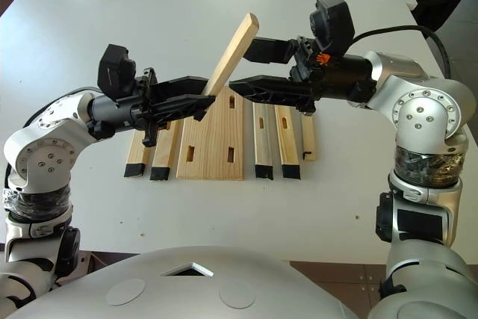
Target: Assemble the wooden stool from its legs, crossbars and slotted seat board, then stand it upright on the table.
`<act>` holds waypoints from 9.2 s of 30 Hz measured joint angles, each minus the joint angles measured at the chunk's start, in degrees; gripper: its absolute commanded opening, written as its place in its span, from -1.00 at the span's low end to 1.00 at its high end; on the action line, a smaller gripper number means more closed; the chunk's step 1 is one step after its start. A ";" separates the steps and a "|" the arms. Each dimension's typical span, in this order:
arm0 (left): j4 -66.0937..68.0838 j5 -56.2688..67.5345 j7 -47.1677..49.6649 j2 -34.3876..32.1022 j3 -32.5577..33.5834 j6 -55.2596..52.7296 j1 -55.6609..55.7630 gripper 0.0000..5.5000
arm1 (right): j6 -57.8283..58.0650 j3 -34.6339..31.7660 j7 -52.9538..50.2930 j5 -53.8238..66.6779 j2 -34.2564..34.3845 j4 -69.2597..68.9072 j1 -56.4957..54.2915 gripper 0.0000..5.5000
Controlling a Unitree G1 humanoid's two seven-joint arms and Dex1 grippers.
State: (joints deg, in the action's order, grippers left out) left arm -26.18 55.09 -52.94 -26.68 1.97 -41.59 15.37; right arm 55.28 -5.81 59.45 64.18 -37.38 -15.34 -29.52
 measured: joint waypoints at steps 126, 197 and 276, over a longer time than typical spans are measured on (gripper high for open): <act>4.16 -24.05 7.83 -0.31 -6.71 15.97 -10.39 0.21 | -63.88 14.39 18.26 -51.58 -10.82 26.12 13.00 -0.52; 5.13 -23.42 7.79 0.67 -6.85 15.30 -8.40 0.21 | -49.81 12.52 14.14 -50.52 -1.07 31.20 6.44 0.22; 6.12 -24.68 10.85 2.27 -3.92 16.67 -12.08 0.21 | -3.01 4.95 -6.88 -12.89 -18.19 -14.57 32.03 0.22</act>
State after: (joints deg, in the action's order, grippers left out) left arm -20.06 30.41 -42.09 -24.41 -1.95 -24.92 3.29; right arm 52.27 -0.86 52.57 51.30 -55.57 -29.91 2.51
